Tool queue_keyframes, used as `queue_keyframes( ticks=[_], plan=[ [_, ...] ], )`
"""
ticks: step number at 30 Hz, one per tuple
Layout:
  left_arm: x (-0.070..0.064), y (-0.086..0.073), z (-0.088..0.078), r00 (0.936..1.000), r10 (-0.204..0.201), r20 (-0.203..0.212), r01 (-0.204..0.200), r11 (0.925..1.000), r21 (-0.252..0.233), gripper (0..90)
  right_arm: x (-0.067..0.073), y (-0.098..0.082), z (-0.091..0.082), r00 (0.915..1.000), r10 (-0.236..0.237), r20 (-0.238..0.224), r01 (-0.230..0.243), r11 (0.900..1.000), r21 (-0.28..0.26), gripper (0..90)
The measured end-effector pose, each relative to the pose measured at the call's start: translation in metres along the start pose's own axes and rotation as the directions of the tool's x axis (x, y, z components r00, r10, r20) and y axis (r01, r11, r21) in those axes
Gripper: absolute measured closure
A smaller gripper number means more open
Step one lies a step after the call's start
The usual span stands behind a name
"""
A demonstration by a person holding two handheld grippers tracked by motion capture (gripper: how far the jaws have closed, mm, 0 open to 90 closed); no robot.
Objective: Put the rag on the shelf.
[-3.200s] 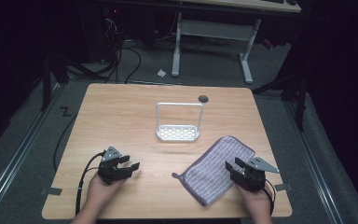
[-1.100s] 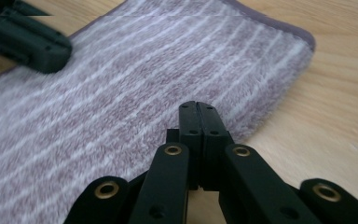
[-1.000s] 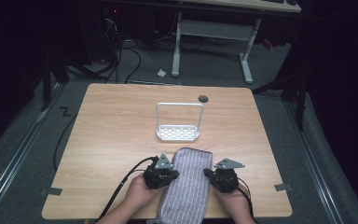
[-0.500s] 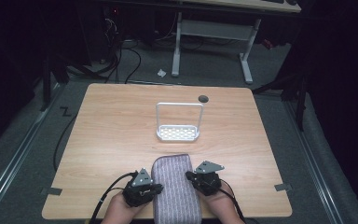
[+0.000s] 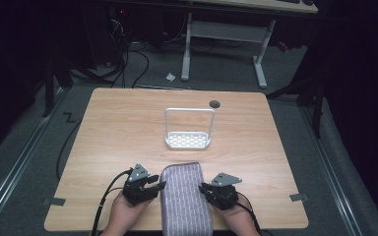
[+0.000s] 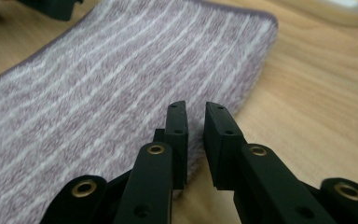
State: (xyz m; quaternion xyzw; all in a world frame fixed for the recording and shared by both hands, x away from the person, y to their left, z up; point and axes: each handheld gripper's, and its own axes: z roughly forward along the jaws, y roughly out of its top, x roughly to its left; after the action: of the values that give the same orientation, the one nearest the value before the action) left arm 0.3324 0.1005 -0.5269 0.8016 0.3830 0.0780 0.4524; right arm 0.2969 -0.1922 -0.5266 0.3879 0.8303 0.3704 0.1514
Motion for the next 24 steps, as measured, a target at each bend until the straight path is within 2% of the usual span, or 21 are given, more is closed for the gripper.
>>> queue_keyframes(
  ticks=[5,8,12,13,16,17,24],
  plan=[
    [0.001,0.004,0.011,0.9997,-0.008,-0.024,0.008,1.0000,0.002,51.1,0.003,-0.007,-0.010,1.0000,0.003,0.000,-0.003,1.000,0.020,79.9],
    [0.000,0.008,0.020,0.9996,-0.018,-0.023,0.018,0.9997,0.015,49.9,0.002,-0.010,-0.014,0.9996,0.026,-0.004,-0.026,0.999,0.021,79.9],
    [-0.002,0.010,0.027,0.9996,-0.012,-0.025,0.013,0.9996,0.026,48.0,0.001,-0.010,-0.014,0.9997,0.024,-0.001,-0.024,1.000,0.014,79.6],
    [-0.003,0.011,0.031,0.9992,-0.022,-0.035,0.023,0.9995,0.024,48.2,0.002,-0.010,-0.014,0.9997,0.024,0.001,-0.024,1.000,0.009,79.5],
    [-0.002,0.011,0.032,0.9988,-0.045,-0.021,0.045,0.9988,0.021,53.2,0.003,-0.010,-0.015,0.9998,0.018,0.002,-0.018,1.000,0.004,79.1],
    [-0.004,0.012,0.033,0.9992,-0.032,-0.023,0.033,0.9991,0.026,61.3,0.003,-0.009,-0.015,0.9998,0.021,0.003,-0.021,1.000,-0.002,78.0],
    [-0.007,0.011,0.035,0.9993,-0.036,-0.013,0.036,0.9988,0.033,73.3,0.005,-0.005,-0.015,0.9993,0.034,0.015,-0.033,0.999,-0.040,69.5]
  ],
)
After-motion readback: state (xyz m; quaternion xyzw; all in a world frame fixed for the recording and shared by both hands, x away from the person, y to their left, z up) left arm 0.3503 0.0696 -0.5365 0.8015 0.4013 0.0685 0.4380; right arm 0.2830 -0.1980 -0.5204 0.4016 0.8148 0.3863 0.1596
